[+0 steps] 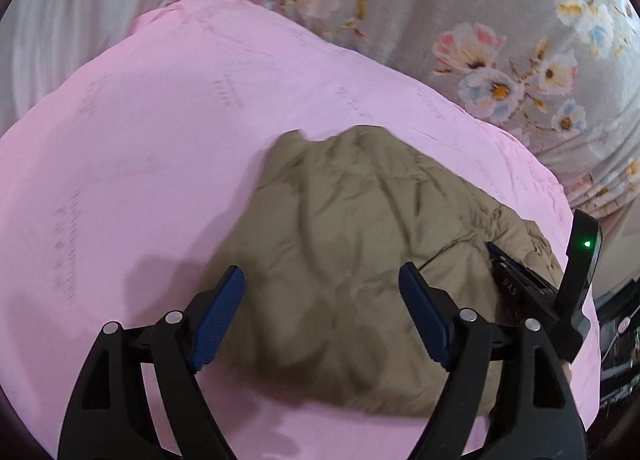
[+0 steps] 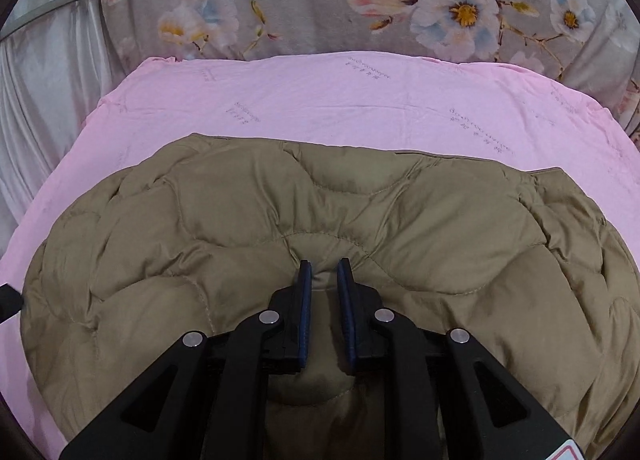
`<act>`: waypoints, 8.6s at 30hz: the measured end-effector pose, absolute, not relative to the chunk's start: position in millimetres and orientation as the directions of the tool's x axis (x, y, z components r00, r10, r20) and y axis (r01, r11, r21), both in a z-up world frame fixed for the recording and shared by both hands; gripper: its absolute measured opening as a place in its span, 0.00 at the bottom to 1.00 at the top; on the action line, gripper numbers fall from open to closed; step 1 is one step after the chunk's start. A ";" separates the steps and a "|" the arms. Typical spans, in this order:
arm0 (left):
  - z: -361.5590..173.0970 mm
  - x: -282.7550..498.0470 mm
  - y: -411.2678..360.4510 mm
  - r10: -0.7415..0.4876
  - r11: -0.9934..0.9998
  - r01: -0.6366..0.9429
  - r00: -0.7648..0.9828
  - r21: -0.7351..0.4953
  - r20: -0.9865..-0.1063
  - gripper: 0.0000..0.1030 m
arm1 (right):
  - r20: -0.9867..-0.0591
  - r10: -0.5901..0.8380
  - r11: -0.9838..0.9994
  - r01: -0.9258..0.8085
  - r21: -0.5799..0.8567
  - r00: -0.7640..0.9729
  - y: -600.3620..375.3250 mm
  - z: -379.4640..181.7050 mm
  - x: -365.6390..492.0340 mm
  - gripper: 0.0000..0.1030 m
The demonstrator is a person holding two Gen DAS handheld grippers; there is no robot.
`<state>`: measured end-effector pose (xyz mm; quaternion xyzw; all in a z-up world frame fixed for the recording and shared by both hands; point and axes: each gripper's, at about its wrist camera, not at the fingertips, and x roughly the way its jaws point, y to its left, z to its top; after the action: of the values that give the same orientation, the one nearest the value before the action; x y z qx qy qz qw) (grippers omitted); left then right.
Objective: Fold large clothes
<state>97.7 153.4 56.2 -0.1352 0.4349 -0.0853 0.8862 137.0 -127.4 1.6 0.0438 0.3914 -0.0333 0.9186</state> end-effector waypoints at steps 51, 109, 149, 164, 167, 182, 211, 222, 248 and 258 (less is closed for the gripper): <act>163.9 62.1 61.5 -0.439 0.897 0.379 0.708 -0.228 -0.554 0.13 | -0.746 0.442 0.886 -0.112 0.450 0.499 -88.1 1.3 43.7 0.11; 112.2 115.9 -48.3 -0.437 0.887 0.385 0.518 -0.256 -0.735 0.73 | -0.671 0.085 0.860 0.286 0.423 0.736 -256.6 118.2 -13.9 0.08; 41.8 85.6 -109.5 -0.354 0.875 0.481 0.564 -0.051 -0.746 0.74 | -0.795 -0.051 0.859 0.433 0.274 0.605 -288.4 37.7 -18.4 0.22; 116.9 207.9 -100.6 -0.306 0.936 0.317 0.534 -0.149 -0.788 0.73 | -0.787 -0.045 0.682 0.595 0.426 0.615 -351.9 88.2 64.1 0.55; 104.0 225.2 -116.7 -0.317 0.933 0.313 0.477 -0.179 -0.820 0.73 | -0.789 0.027 0.633 0.600 0.489 0.614 -356.3 60.0 77.4 0.47; 31.7 230.6 -161.9 -0.273 0.936 0.329 0.465 -0.122 -0.842 0.80 | -0.806 -0.191 0.794 0.571 0.208 0.560 -342.9 17.1 85.8 0.22; 54.1 191.7 -150.7 -0.218 0.933 0.359 0.560 -0.003 -0.799 0.81 | -0.740 -0.127 0.813 0.497 0.304 0.661 -345.4 38.7 44.9 0.30; 58.6 79.5 -104.0 -0.372 0.838 0.528 0.368 -0.138 -0.852 0.79 | -0.827 -0.060 0.919 0.354 0.173 0.559 -274.7 35.6 -28.8 0.04; 27.9 135.3 -50.1 -0.605 0.745 0.403 0.074 -0.531 -0.792 0.96 | -0.700 0.444 0.605 0.389 0.695 0.560 -376.7 -26.5 -43.9 0.54; 21.2 138.9 -53.0 -0.679 0.680 0.363 -0.014 -0.637 -0.734 0.96 | -0.587 0.570 0.510 0.313 0.801 0.575 -349.2 -41.5 -26.7 0.53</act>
<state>138.9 -53.0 21.2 -0.1312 0.6035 -0.3777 0.6898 -26.7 -349.2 -41.5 0.4874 0.4526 0.0865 0.7417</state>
